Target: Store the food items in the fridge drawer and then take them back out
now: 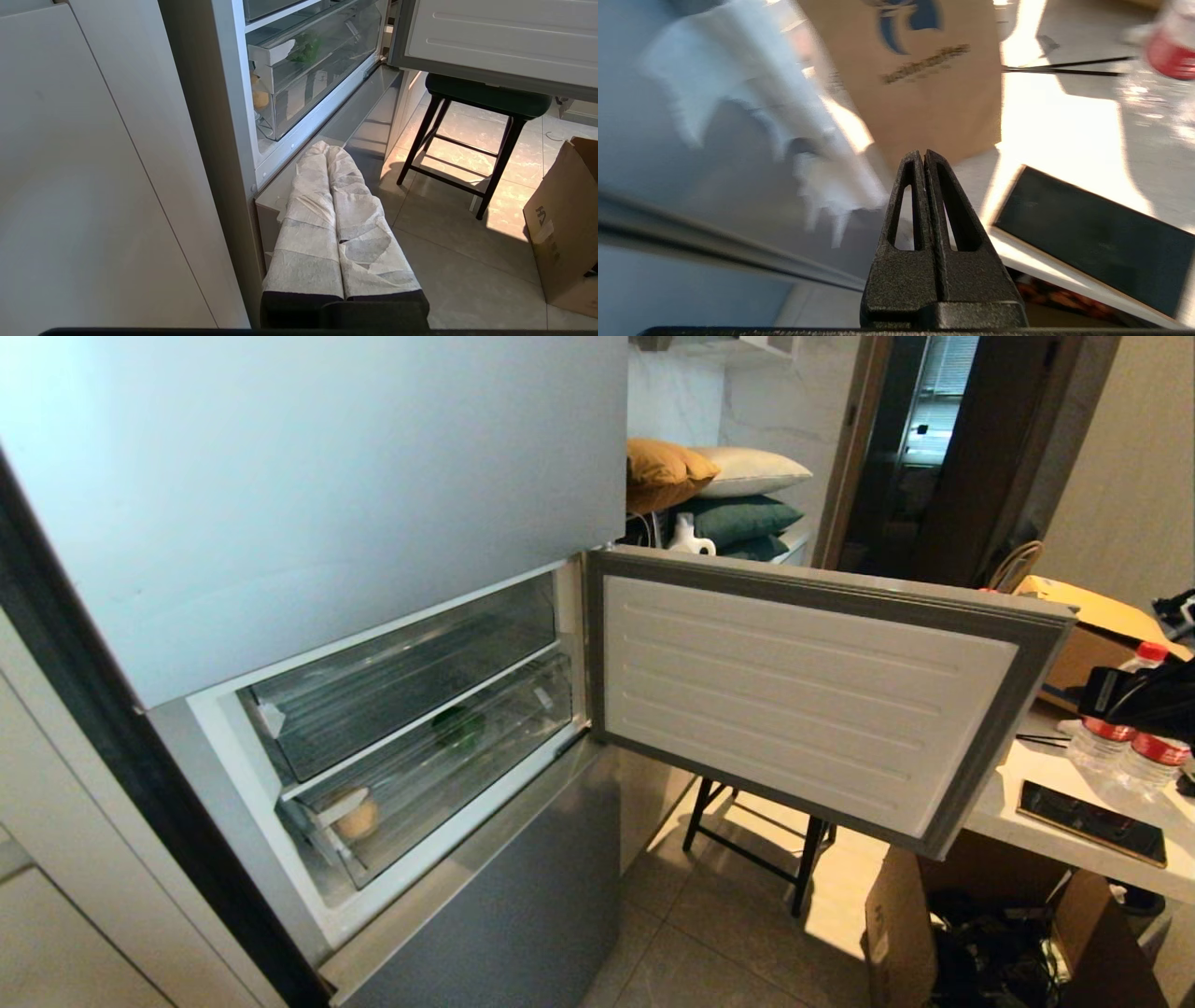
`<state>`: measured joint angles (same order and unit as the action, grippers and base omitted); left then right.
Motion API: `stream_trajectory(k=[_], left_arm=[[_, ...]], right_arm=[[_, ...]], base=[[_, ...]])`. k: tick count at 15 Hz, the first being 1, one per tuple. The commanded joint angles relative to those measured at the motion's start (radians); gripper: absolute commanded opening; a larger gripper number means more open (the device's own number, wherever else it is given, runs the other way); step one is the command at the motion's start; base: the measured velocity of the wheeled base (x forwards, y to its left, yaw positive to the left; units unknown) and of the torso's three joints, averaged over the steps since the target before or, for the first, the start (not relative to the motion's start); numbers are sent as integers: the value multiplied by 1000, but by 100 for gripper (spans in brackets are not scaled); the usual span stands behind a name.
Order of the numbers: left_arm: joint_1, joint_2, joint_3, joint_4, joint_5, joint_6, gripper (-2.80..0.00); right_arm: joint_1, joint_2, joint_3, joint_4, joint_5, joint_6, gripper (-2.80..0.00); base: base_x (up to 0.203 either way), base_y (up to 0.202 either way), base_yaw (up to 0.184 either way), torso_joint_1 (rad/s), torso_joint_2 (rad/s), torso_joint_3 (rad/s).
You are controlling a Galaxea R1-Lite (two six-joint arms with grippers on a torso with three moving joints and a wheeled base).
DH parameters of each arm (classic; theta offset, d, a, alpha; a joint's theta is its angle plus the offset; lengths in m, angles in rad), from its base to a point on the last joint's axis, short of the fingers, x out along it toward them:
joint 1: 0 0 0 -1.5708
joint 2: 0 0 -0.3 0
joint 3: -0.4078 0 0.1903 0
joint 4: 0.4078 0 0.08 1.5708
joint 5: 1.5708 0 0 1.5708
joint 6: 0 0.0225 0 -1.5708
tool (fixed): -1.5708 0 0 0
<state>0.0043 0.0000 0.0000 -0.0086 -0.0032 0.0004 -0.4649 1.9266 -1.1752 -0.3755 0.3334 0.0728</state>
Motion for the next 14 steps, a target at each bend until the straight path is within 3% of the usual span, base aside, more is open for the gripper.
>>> stream_trajectory(k=[1,6,14], left_arm=[[0,0,3,-1,0,1,-280],[0,-1,4,-1,0,0,-280],[0,0,5,-1,0,0,-280]], right_arm=[[-4,8,-3,-5,10,1,-280],[-29,42,-19,-22,51,12,-280],[-47,54,-27,-23,214,31,-280]], base=[[0,0,0,0,0,0],[0,0,0,0,0,0],[0,0,0,0,0,0]])
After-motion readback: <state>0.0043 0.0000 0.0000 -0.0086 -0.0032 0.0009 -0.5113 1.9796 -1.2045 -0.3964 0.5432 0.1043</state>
